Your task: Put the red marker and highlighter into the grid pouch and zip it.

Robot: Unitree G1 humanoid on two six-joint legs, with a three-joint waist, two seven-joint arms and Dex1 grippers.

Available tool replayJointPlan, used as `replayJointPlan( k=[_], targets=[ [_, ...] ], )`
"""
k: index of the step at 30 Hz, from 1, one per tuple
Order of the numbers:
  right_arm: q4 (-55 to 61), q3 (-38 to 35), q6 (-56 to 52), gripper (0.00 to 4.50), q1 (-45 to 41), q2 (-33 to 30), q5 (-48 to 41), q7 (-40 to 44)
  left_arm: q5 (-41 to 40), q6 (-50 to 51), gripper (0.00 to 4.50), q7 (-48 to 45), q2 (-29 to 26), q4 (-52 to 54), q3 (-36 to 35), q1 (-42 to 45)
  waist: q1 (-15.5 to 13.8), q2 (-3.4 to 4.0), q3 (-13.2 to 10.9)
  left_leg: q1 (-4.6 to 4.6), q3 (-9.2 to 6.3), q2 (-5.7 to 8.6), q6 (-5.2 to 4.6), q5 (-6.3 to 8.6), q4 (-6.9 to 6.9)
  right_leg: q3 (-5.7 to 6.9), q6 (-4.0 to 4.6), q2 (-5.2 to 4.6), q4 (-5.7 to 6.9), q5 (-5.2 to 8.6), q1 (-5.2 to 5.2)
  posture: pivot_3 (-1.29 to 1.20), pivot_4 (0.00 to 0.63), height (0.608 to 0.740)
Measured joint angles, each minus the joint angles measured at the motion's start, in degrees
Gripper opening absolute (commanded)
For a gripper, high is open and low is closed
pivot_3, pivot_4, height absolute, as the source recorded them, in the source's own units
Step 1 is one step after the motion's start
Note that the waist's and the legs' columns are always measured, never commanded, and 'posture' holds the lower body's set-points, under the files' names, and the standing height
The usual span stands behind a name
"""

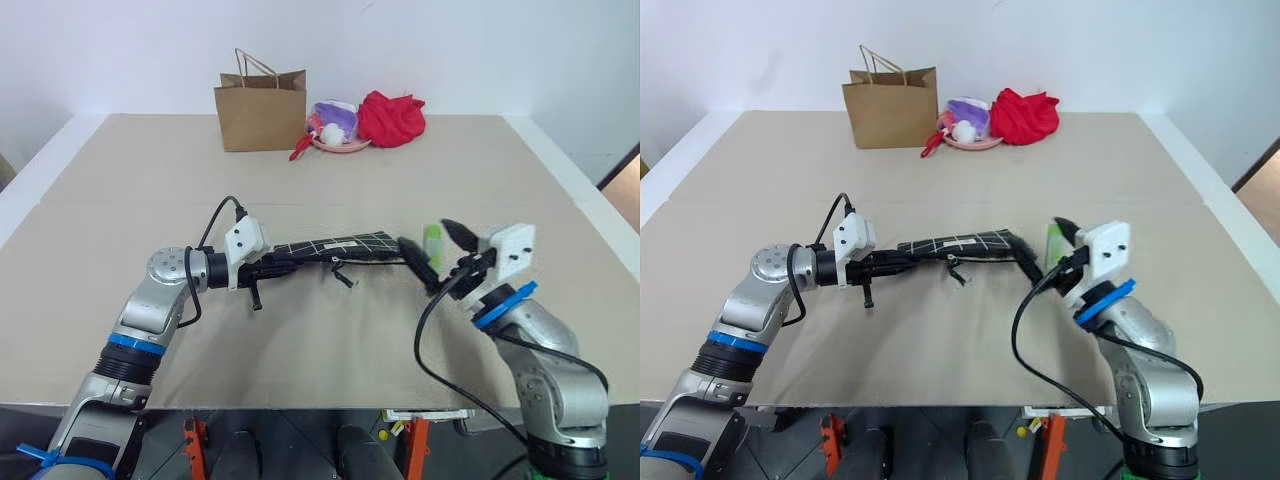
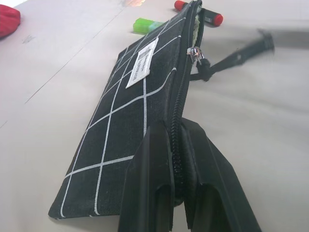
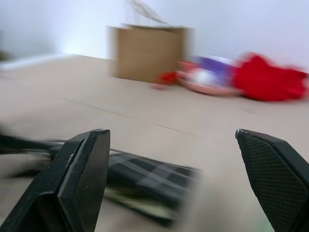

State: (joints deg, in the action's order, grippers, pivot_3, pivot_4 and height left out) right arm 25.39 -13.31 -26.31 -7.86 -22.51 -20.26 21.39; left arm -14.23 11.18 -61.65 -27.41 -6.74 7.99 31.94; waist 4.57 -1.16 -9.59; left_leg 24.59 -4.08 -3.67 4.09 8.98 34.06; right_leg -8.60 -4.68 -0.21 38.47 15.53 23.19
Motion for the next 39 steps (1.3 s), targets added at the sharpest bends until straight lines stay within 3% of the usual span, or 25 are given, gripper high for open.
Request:
replayJointPlan(
  k=[11,28,32,35,36,39],
  targets=[
    [-11.18,4.18,-4.89,4.47,-4.55,8.97,9.68,-17.18,-0.47,-0.08,0.00,-0.09,-0.85,-0.03,-0.99,-0.85,-0.17,0.06,-0.03,0.15,0.00,0.03,0.01,0.01,-0.07,-0.01,-0.06,-0.04,-0.09,0.06,0.04,0.00,0.150,0.740],
    [-18.79,4.89,-4.43,4.47,-8.43,12.90,14.45,-22.84,-2.14,0.43,0.00,0.46,-1.99,1.05,-1.64,-1.17,-0.14,0.08,-0.04,0.10,0.01,0.02,0.00,0.01,-0.09,0.00,-0.04,-0.02,-0.10,0.03,0.04,0.00,0.150,0.740],
    [-18.29,4.58,-6.47,2.80,-8.80,14.89,14.27,-23.93,-2.35,0.44,0.00,0.57,-1.99,1.17,-1.65,-1.17,-0.08,0.08,-0.03,0.06,0.00,0.02,-0.01,0.01,-0.08,0.00,-0.04,-0.03,-0.09,0.02,-0.01,0.00,0.150,0.740],
    [-17.73,4.40,-7.65,1.22,-8.98,16.09,13.73,-24.50,-2.53,0.49,0.00,1.08,-1.99,1.23,-1.75,-1.17,-0.43,0.03,0.00,0.06,-0.01,0.03,0.00,0.01,-0.05,0.00,-0.05,-0.05,-0.13,0.02,-0.09,0.00,0.150,0.740],
    [-17.70,4.26,-7.95,1.03,-9.10,16.13,13.71,-24.62,-2.54,0.50,0.00,1.18,-2.01,1.22,-1.78,-1.17,-0.48,0.02,0.01,0.07,-0.01,0.04,0.00,0.01,-0.02,0.00,-0.06,-0.06,-0.19,0.02,-0.14,0.00,0.150,0.740],
    [-17.62,4.24,-8.45,1.05,-9.24,16.11,13.67,-24.61,-2.56,0.50,0.00,1.24,-2.01,1.22,-1.79,-1.17,-0.47,0.00,0.02,0.06,-0.01,0.05,0.00,0.01,-0.01,0.00,-0.08,-0.07,-0.24,0.00,-0.18,0.00,0.150,0.740]
  ],
)
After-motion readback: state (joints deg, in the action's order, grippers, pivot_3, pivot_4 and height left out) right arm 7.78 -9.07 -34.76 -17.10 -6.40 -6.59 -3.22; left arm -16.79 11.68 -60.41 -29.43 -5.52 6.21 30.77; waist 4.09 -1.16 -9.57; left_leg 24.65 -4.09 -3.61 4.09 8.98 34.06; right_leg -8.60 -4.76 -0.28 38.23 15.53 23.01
